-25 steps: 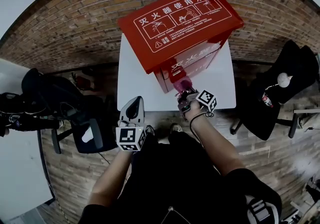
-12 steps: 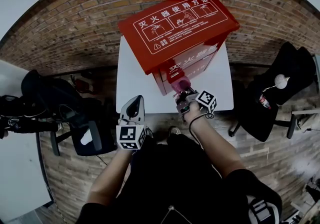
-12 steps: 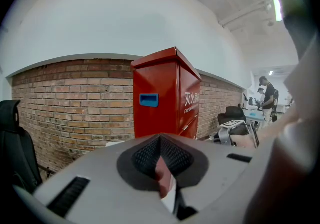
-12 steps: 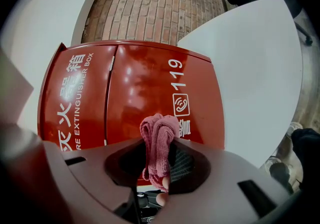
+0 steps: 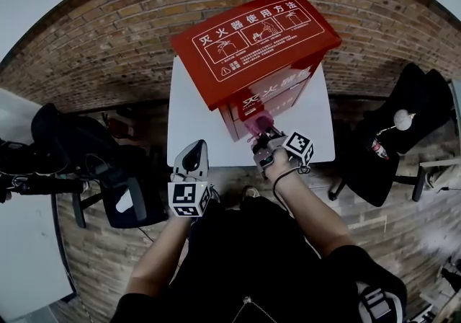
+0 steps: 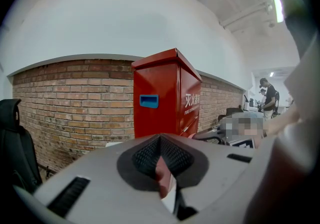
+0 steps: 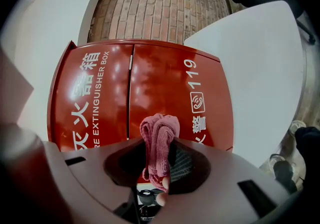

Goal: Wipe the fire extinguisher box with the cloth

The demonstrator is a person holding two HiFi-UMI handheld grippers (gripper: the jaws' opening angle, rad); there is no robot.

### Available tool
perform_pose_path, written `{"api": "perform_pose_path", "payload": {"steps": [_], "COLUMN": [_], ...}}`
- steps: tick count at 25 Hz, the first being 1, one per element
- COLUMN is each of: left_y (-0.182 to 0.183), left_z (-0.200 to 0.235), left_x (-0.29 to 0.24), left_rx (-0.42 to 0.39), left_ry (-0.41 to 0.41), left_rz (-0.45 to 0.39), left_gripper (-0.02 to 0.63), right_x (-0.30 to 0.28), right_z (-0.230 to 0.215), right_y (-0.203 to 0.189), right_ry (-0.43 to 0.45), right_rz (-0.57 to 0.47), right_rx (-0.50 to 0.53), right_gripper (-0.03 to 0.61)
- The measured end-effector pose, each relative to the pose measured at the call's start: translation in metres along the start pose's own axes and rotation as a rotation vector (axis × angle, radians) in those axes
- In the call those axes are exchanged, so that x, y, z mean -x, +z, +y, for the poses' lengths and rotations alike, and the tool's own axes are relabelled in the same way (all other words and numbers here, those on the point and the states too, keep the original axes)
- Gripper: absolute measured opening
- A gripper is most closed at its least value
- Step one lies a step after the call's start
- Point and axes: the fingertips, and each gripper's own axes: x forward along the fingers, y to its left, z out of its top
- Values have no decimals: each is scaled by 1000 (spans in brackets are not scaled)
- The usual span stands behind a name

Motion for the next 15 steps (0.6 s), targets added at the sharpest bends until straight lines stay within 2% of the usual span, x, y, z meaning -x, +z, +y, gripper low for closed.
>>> {"api": "perform_pose_path", "payload": {"steps": [15], "left_y": [1], "left_z": [0], "left_x": [3], "left_rx": [20], "left_ry": [18], "left_rz": [-13], "left_gripper": [28], "right_x": [9], "right_z": [38], "right_y": [-1], "right_ry": [71], "right_rz": [5], "right_rx": [-1], "right_gripper": [107]}}
